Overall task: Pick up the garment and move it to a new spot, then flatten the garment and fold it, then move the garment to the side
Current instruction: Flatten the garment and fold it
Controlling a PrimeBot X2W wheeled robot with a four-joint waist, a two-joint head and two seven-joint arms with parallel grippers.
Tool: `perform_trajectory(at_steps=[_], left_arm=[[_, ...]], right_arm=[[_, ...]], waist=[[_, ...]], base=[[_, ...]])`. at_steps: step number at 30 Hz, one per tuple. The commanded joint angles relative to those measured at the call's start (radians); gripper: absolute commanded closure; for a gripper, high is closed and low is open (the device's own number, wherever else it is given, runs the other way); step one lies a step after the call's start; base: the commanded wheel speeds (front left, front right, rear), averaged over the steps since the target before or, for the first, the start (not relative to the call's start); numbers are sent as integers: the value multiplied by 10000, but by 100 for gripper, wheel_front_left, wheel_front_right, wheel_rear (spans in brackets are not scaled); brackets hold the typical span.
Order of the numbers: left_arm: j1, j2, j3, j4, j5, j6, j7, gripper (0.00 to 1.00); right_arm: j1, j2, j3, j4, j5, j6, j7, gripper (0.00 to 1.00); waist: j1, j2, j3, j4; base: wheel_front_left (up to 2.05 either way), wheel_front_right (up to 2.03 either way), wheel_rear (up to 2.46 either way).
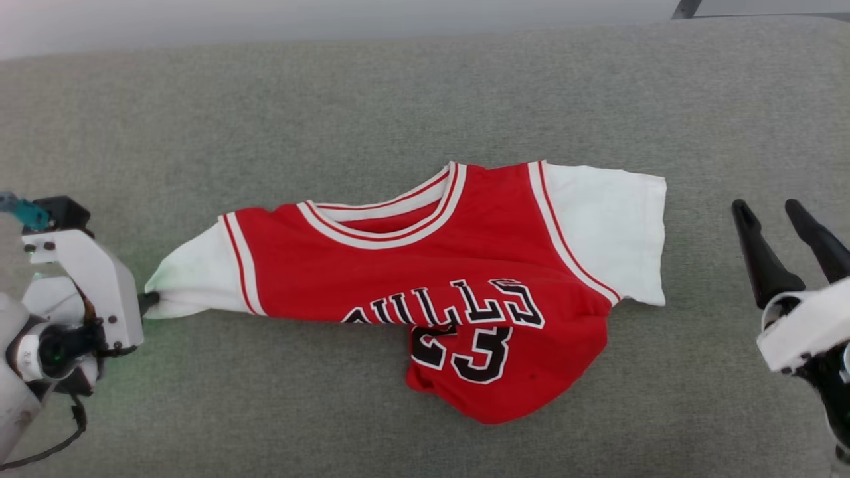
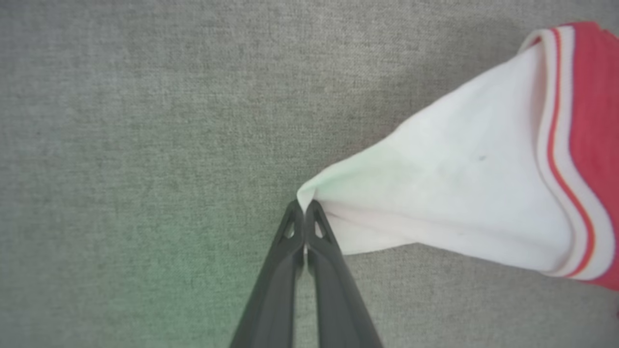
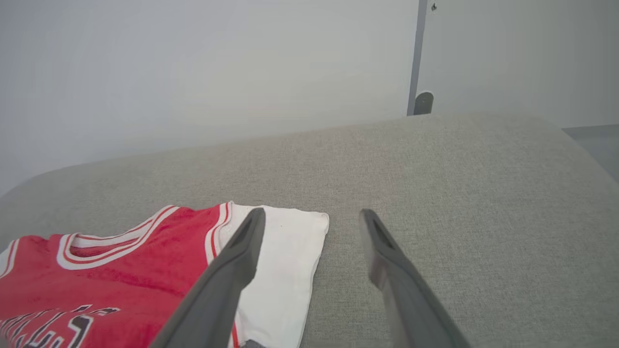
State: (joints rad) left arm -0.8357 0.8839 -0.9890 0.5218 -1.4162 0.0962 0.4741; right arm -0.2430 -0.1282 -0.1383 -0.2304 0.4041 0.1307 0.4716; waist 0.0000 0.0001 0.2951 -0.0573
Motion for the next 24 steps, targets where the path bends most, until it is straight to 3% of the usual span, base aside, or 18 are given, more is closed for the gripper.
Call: perform_trajectory(at_steps=[1, 9, 24], left_arm=[[-63, -107, 8, -8, 76, -55, -59, 100], [-361, -465, -65, -54, 300, -207, -204, 100], [-849, -1216, -268, 159, 741, -654, -344, 100]], right_arm=[[-292, 21, -120, 150, -15, 1, 389, 0], [-1379, 55, -461, 1212, -238, 1, 2401, 0], [-2851, 246, -828, 3800, -1031, 1, 4913, 0]], waist=[[0, -1, 71, 101], [0, -1, 369, 467], [0, -1, 911, 965]], base=[[0, 0, 0], [0, 0, 0], [0, 0, 0]])
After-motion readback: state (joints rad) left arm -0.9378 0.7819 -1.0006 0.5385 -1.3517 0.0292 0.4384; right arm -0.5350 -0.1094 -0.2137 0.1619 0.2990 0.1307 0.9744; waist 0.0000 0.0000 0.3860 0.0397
